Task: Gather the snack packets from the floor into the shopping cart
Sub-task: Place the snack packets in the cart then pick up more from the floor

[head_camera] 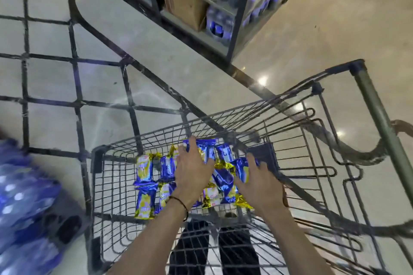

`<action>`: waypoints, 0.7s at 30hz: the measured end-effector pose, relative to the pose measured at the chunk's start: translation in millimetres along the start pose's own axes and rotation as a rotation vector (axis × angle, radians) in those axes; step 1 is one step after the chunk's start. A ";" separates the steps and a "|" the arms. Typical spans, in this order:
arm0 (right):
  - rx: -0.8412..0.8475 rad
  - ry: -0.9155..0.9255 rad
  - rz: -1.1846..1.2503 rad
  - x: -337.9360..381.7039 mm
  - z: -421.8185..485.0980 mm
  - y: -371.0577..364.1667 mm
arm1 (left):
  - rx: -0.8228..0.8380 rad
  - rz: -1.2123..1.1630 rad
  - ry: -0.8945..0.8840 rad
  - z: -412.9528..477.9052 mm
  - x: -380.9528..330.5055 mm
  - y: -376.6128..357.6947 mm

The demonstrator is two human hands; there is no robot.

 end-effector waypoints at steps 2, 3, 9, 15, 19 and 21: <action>0.044 0.030 -0.025 0.6 28.3 -11.9 | -0.002 0.004 0.025 19.5 6.3 -10.7; 0.059 0.039 -0.033 0.7 42.7 -18.1 | -0.006 0.006 0.032 27.9 9.0 -16.1; 0.123 0.097 -0.071 -2.7 128.1 -69.1 | -0.006 0.011 0.114 73.6 27.4 -64.4; 0.108 0.120 -0.061 -10.8 173.0 -107.2 | 0.004 0.063 0.213 109.0 38.7 -114.2; 0.115 0.127 -0.062 -18.6 192.1 -122.5 | -0.002 0.063 0.236 121.8 42.2 -141.4; 0.113 0.145 -0.069 -21.1 197.1 -126.8 | -0.021 0.051 0.265 123.6 44.6 -146.7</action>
Point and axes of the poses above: each hand's wrist, its own z-axis towards the middle knuckle, its own y-axis out of the back of the hand, x = y × z, the point moved 2 cm from there along z, towards the middle knuckle, and after that the axes turned 4 degrees about y, right-handed, at the moved point
